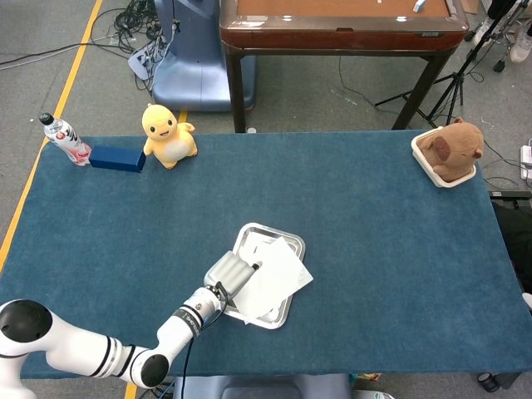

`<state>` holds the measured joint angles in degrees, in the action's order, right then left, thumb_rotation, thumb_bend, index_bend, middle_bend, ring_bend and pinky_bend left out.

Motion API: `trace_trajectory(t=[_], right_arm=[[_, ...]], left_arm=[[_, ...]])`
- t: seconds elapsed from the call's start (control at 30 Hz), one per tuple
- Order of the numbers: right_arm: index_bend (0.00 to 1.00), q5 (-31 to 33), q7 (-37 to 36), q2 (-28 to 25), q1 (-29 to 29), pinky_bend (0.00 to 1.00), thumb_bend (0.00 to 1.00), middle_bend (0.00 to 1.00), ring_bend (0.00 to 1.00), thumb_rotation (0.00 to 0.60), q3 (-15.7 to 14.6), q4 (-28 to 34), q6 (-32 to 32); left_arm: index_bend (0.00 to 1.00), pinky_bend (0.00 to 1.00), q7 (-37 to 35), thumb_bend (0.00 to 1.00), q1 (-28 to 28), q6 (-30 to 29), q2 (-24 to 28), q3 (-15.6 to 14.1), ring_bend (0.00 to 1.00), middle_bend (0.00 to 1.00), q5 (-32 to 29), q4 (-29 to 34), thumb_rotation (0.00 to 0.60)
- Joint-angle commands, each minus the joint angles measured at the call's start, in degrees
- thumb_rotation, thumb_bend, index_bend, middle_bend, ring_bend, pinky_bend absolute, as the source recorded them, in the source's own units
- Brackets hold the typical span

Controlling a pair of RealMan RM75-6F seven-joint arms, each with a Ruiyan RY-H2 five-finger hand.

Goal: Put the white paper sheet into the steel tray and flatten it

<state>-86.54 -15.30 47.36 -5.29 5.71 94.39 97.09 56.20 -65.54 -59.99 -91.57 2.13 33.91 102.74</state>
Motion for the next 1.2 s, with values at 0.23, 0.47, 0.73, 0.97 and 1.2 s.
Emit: trace_trajectory(t=[0.23, 0.47, 0.73, 0.97, 1.2], right_arm=[[0.2, 0.0, -0.1, 0.0, 0.0, 0.33, 0.0, 0.3, 0.16, 0.6, 0.0, 0.0, 0.0], [0.2, 0.0, -0.1, 0.0, 0.0, 0.33, 0.0, 0.3, 0.16, 0.6, 0.0, -0.1, -0.1], [0.2, 0.1, -0.3, 0.0, 0.0, 0.33, 0.0, 0.3, 0.16, 0.6, 0.0, -0.1, -0.2], [0.2, 0.2, -0.3, -0.1, 0.0, 0.33, 0.0, 0.3, 0.16, 0.6, 0.0, -0.1, -0.2], [0.2, 0.3, -0.4, -0.1, 0.0, 0.33, 0.0, 0.3, 0.16, 0.6, 0.0, -0.2, -0.3]], left_arm=[[0.19, 0.86, -0.6, 0.91, -1.2, 1.7, -1.1, 0.2, 0.81, 1.0, 2.0, -2.8, 0.6], [0.2, 0.86, -1.3, 0.91, -1.6, 2.5, -2.2, 0.0, 0.81, 1.0, 2.6, -5.5, 0.6], [0.2, 0.86, -0.4, 0.91, -2.2, 2.7, -3.5, 0.0, 0.81, 1.0, 0.2, -7.5, 0.6], [0.2, 0.86, 0.0, 0.91, -2.6, 3.1, -4.4, -0.4, 0.81, 1.0, -1.1, -8.7, 0.6], [0.2, 0.86, 1.0, 0.91, -3.3, 3.2, -5.5, -0.6, 0.81, 1.0, -2.5, -9.7, 0.6]])
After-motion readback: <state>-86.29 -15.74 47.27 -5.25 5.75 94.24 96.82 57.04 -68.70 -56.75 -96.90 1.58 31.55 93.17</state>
